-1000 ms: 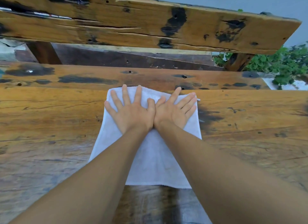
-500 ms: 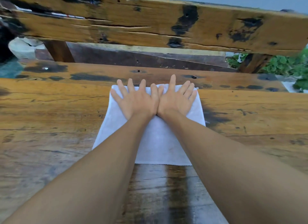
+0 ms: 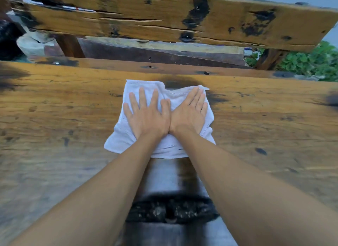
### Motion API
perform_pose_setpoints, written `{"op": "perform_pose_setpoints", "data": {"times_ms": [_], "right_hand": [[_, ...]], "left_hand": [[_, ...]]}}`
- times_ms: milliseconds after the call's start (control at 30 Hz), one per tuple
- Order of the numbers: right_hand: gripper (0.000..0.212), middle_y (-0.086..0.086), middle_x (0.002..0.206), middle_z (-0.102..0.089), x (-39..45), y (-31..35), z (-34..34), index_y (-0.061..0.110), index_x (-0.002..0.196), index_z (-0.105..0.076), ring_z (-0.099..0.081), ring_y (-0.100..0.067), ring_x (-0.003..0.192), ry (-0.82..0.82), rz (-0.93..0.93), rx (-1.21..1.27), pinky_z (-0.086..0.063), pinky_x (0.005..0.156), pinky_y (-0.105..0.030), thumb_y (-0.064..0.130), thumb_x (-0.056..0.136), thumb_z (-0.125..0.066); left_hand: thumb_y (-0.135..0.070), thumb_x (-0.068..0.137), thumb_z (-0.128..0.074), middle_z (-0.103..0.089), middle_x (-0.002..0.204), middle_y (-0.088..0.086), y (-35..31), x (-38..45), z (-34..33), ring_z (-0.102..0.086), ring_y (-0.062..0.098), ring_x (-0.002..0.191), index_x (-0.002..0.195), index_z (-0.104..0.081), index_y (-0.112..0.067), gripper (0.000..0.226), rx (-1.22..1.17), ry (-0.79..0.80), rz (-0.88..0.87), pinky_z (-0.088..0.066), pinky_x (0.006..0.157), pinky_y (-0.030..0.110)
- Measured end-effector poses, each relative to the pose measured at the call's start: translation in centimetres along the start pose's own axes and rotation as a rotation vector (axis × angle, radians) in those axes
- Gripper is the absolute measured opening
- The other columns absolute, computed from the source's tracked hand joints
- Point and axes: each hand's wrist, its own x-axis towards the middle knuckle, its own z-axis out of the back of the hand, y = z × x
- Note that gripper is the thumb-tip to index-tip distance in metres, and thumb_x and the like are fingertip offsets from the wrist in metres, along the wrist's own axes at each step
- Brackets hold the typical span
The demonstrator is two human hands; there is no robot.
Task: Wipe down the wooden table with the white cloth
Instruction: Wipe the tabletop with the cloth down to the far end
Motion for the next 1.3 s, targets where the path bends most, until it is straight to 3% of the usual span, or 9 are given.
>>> {"op": "perform_pose_setpoints", "data": {"times_ms": [133,400,800,900,1067,1200,1300], "right_hand": [[0.09,-0.015,0.168,0.017,-5.4,-3.0,0.8,0.009,0.161,0.009,0.019,-0.025,0.156,0.051,0.045,-0.046,0.009,0.127,-0.041,0.069,0.099,-0.018],[0.087,-0.015,0.168,0.02,-21.1,-10.8,2.4,0.011,0.16,0.011,0.02,-0.026,0.155,0.088,0.07,-0.094,0.01,0.126,-0.042,0.065,0.1,-0.022],[0.085,-0.013,0.17,0.011,-45.2,-24.8,5.0,0.015,0.162,0.007,0.015,-0.024,0.157,0.102,0.089,-0.047,0.004,0.127,-0.042,0.065,0.099,-0.021],[0.083,-0.013,0.171,0.0,-50.7,-28.1,6.4,0.016,0.163,-0.001,0.006,-0.024,0.158,0.099,0.051,-0.065,-0.002,0.127,-0.041,0.063,0.099,-0.027],[0.081,-0.018,0.161,-0.035,-55.6,-30.1,8.5,0.011,0.154,-0.04,-0.038,-0.03,0.147,0.033,-0.084,0.025,-0.028,0.117,-0.046,0.059,0.089,-0.039],[0.081,-0.021,0.156,-0.043,-55.7,-30.0,8.4,0.008,0.146,-0.052,-0.048,-0.034,0.14,0.025,-0.166,0.021,-0.034,0.11,-0.052,0.063,0.092,-0.027],[0.092,-0.025,0.156,-0.04,-53.9,-29.2,8.0,0.008,0.148,-0.049,-0.044,-0.041,0.141,0.009,-0.24,0.031,-0.031,0.111,-0.058,0.061,0.073,-0.045]], "left_hand": [[-0.059,0.1,-0.012,-0.002,0.171,-0.003,0.5,-6.4,0.4,0.01,0.027,0.157,0.159,-0.013,-0.042,0.061,-0.001,0.028,0.003,0.009,0.125,0.051],[-0.058,0.1,-0.012,0.005,0.171,-0.004,2.3,-23.2,1.7,0.014,0.027,0.156,0.16,-0.006,-0.04,0.062,0.037,0.123,-0.03,0.01,0.124,0.051],[-0.059,0.099,-0.006,-0.007,0.17,-0.005,3.5,-52.1,3.8,0.003,0.026,0.158,0.159,-0.016,-0.039,0.064,0.005,0.107,0.011,0.002,0.126,0.049],[-0.059,0.099,-0.014,-0.018,0.168,-0.002,3.1,-58.3,4.4,-0.009,0.028,0.157,0.157,-0.028,-0.036,0.064,0.011,0.126,0.008,-0.01,0.124,0.052],[-0.052,0.097,-0.026,-0.03,0.165,0.0,3.1,-63.5,4.3,-0.024,0.029,0.154,0.153,-0.04,-0.034,0.06,-0.007,0.121,0.018,-0.02,0.12,0.056],[-0.054,0.087,-0.041,-0.038,0.161,0.002,2.4,-63.3,4.4,-0.035,0.031,0.149,0.147,-0.049,-0.033,0.064,0.044,0.093,0.058,-0.026,0.116,0.058],[-0.065,0.085,-0.037,-0.046,0.156,0.005,0.8,-61.7,4.7,-0.04,0.035,0.145,0.14,-0.058,-0.033,0.066,0.029,0.125,0.12,-0.023,0.115,0.061]]}}
